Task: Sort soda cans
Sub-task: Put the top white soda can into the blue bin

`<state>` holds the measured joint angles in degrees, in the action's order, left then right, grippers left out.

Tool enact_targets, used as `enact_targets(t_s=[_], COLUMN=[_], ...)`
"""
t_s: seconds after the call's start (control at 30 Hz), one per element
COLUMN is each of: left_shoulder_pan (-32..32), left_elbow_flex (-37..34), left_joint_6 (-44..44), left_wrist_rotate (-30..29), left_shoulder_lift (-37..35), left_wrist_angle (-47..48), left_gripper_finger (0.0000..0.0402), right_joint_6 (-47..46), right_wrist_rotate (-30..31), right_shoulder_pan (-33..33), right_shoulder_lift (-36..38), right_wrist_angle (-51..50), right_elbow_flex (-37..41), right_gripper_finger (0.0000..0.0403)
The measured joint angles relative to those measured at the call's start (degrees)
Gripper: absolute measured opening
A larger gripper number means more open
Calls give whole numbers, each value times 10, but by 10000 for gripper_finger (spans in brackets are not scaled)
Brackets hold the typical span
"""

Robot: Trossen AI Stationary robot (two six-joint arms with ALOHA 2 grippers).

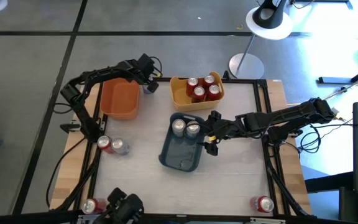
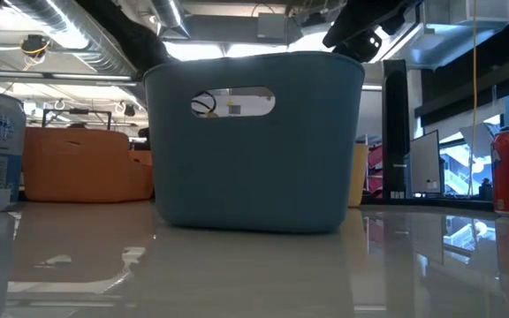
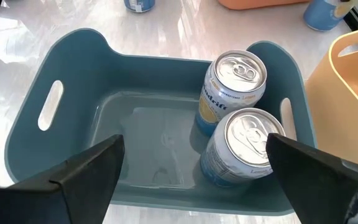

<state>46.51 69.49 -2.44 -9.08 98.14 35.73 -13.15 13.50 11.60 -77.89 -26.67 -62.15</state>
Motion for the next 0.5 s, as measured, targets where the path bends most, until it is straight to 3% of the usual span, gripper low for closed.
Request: enact_targets(t_s=[0.2, 0.5], left_shoulder_pan=[-4, -56], left_elbow_flex=[0, 31], left_joint_6=[17, 55], left_wrist_rotate=[1, 1], left_shoulder_lift=[-2, -4], left_wrist_angle=[-1, 55], left_gripper_finger=[294, 292], right_joint_6=[0, -34], right_wrist_rotate=[0, -11], right_shoulder_pan=[0, 0], right_shoulder_lift=[0, 0], right_wrist_angle=[0, 0], right_elbow_flex=[0, 0], right_gripper_finger=[390, 390])
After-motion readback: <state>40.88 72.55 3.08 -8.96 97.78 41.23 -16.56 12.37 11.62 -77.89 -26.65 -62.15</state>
